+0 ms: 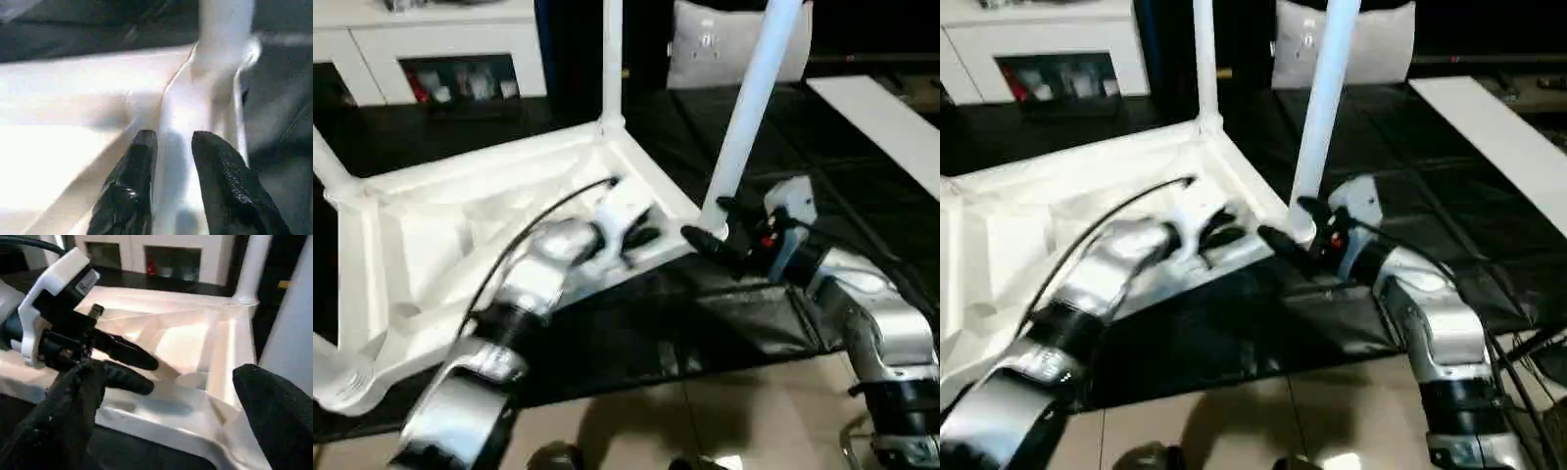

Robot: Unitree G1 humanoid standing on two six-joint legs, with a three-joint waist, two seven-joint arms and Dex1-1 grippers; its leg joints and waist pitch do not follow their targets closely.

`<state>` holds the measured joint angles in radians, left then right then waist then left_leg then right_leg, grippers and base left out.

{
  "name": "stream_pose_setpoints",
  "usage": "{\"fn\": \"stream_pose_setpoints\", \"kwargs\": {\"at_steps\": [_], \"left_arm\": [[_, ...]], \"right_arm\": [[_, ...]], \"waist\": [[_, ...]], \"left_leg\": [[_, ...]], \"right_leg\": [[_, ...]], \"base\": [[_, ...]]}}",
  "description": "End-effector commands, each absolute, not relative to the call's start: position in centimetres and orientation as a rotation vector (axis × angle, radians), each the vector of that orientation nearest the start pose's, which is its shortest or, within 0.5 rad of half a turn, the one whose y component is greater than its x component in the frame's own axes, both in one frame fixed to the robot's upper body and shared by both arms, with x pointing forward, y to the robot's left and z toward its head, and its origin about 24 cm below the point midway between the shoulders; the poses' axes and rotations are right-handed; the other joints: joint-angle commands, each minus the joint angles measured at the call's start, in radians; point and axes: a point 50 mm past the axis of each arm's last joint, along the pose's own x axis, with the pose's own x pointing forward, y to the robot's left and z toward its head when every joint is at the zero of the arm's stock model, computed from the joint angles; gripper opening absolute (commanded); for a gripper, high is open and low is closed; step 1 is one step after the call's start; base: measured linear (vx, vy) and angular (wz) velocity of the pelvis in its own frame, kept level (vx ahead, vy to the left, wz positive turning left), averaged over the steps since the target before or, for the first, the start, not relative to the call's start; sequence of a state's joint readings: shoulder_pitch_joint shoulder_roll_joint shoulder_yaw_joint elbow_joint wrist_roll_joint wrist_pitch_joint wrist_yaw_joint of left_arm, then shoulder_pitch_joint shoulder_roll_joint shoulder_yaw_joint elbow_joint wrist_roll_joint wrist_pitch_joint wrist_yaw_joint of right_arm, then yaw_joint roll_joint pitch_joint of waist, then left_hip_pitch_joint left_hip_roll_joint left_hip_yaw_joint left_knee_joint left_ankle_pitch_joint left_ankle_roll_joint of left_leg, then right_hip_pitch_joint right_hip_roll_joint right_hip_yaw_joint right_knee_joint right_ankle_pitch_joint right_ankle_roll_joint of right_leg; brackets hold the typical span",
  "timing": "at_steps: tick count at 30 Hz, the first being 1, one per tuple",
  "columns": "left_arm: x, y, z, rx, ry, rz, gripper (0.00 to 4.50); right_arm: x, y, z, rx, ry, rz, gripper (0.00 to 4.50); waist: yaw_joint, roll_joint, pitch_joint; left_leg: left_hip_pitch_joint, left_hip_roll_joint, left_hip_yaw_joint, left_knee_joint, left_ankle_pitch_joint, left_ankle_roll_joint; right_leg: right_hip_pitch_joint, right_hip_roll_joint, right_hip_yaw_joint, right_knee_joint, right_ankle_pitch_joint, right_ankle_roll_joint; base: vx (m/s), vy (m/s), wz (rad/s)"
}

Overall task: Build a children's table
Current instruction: Move table base

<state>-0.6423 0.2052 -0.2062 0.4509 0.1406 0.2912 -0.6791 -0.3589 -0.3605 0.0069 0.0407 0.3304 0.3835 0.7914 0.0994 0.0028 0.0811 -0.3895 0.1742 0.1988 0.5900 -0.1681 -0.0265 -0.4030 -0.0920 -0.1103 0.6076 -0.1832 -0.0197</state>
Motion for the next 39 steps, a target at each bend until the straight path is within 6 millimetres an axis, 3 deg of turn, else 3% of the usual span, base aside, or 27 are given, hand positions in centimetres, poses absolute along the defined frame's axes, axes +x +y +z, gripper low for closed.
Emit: {"fn": "stream_pose_setpoints", "kwargs": {"at_steps": [1, 2, 5, 6, 8, 9, 12, 17, 18, 24, 26, 30, 32, 39], "left_arm": [[34.5, 10.4, 9.3, 0.473, 0.258, -0.813, 1.73], [34.2, 11.5, 9.4, 0.486, 0.267, -0.794, 1.75], [33.4, 13.5, 9.9, 0.521, 0.281, -0.759, 2.02], [32.9, 14.1, 10.2, 0.551, 0.289, -0.749, 2.12], [32.2, 14.6, 10.2, 0.603, 0.313, -0.763, 2.21], [31.7, 14.9, 10.2, 0.622, 0.331, -0.765, 2.32], [30.0, 15.7, 9.9, 0.626, 0.427, -0.764, 2.32], [28.9, 16.0, 10.2, 0.636, 0.473, -0.769, 2.32], [28.5, 15.9, 10.4, 0.643, 0.485, -0.782, 2.32], [27.1, 15.5, 10.5, 0.660, 0.546, -0.860, 2.32], [27.1, 15.6, 10.6, 0.658, 0.544, -0.850, 2.32], [27.7, 15.6, 11.5, 0.620, 0.506, -0.812, 2.32], [26.9, 15.2, 11.9, 0.609, 0.508, -0.892, 2.32], [25.3, 15.1, 10.1, 0.617, 0.623, -0.984, 2.32]], "right_arm": [[30.0, -14.8, 11.5, -0.010, 0.068, 0.919, 4.50], [30.2, -14.3, 11.5, -0.005, 0.067, 0.930, 4.50], [30.7, -13.1, 11.5, -0.008, 0.055, 0.928, 4.50], [31.0, -12.7, 11.6, -0.009, 0.052, 0.929, 4.50], [31.6, -11.9, 11.8, -0.032, 0.042, 0.934, 4.50], [32.0, -11.5, 11.9, -0.039, 0.041, 0.932, 4.50], [33.9, -10.5, 11.7, -0.045, 0.095, 0.866, 4.50], [35.0, -10.1, 10.9, -0.036, 0.166, 0.835, 4.50], [35.4, -9.9, 10.5, -0.043, 0.191, 0.815, 4.50], [36.9, -10.0, 9.2, -0.014, 0.234, 0.656, 4.50], [37.2, -10.3, 9.0, -0.005, 0.233, 0.609, 4.50], [37.7, -10.8, 8.7, -0.012, 0.237, 0.543, 4.50], [38.0, -11.4, 8.5, -0.012, 0.239, 0.486, 4.50], [38.5, -12.4, 8.6, -0.019, 0.229, 0.427, 4.50]], "waist": [[0.000, -0.004, -0.061], [-0.001, -0.001, -0.060], [-0.009, 0.003, -0.056], [-0.008, 0.009, -0.053], [-0.010, 0.008, -0.053], [-0.009, 0.015, -0.052], [-0.016, 0.014, -0.052], [-0.014, 0.017, -0.050], [-0.014, 0.012, -0.052], [-0.017, 0.020, -0.051], [-0.017, 0.025, -0.053], [-0.014, 0.022, -0.054], [-0.013, 0.023, -0.054], [-0.014, 0.020, -0.056]], "left_leg": [[0.022, 0.073, -0.041, -0.077, -0.263, 0.044], [0.025, 0.076, -0.045, -0.081, -0.286, 0.024], [0.023, 0.073, -0.045, -0.085, -0.296, 0.007], [0.023, 0.071, -0.043, -0.085, -0.300, 0.006], [0.027, 0.072, -0.043, -0.086, -0.303, -0.006], [0.028, 0.072, -0.043, -0.087, -0.305, -0.009], [0.028, 0.071, -0.042, -0.088, -0.295, -0.023], [0.027, 0.068, -0.040, -0.088, -0.283, -0.024], [0.027, 0.068, -0.040, -0.086, -0.278, -0.025], [0.028, 0.067, -0.040, -0.087, -0.291, -0.036], [0.029, 0.066, -0.039, -0.086, -0.286, -0.042], [0.031, 0.064, -0.037, -0.086, -0.300, -0.052], [0.032, 0.064, -0.037, -0.085, -0.309, -0.052], [0.027, 0.061, -0.034, -0.082, -0.278, -0.034]], "right_leg": [[0.042, -0.083, 0.065, -0.096, -0.340, -0.160], [0.040, -0.084, 0.067, -0.093, -0.336, -0.160], [0.037, -0.083, 0.069, -0.089, -0.317, -0.171], [0.034, -0.081, 0.070, -0.091, -0.318, -0.170], [0.033, -0.080, 0.072, -0.088, -0.303, -0.175], [0.031, -0.081, 0.073, -0.086, -0.299, -0.178], [0.033, -0.079, 0.075, -0.080, -0.278, -0.202], [0.034, -0.076, 0.076, -0.077, -0.260, -0.207], [0.036, -0.078, 0.077, -0.076, -0.252, -0.210], [0.034, -0.078, 0.078, -0.078, -0.271, -0.215], [0.035, -0.075, 0.078, -0.073, -0.247, -0.213], [0.034, -0.073, 0.078, -0.072, -0.236, -0.215], [0.034, -0.076, 0.078, -0.075, -0.254, -0.214], [0.036, -0.073, 0.078, -0.070, -0.232, -0.213]], "base": [[0.000, 0.000, 0.00], [0.000, 0.000, 0.00], [0.000, 0.000, 0.00], [0.000, 0.000, 0.00], [0.000, 0.000, 0.00], [0.000, 0.000, 0.00], [0.000, 0.000, 0.00], [0.000, 0.000, 0.00], [0.000, 0.000, 0.00], [0.000, 0.000, 0.00], [0.000, 0.000, 0.00], [0.000, 0.000, 0.00], [0.000, 0.000, 0.00], [0.000, 0.000, 0.00]]}}
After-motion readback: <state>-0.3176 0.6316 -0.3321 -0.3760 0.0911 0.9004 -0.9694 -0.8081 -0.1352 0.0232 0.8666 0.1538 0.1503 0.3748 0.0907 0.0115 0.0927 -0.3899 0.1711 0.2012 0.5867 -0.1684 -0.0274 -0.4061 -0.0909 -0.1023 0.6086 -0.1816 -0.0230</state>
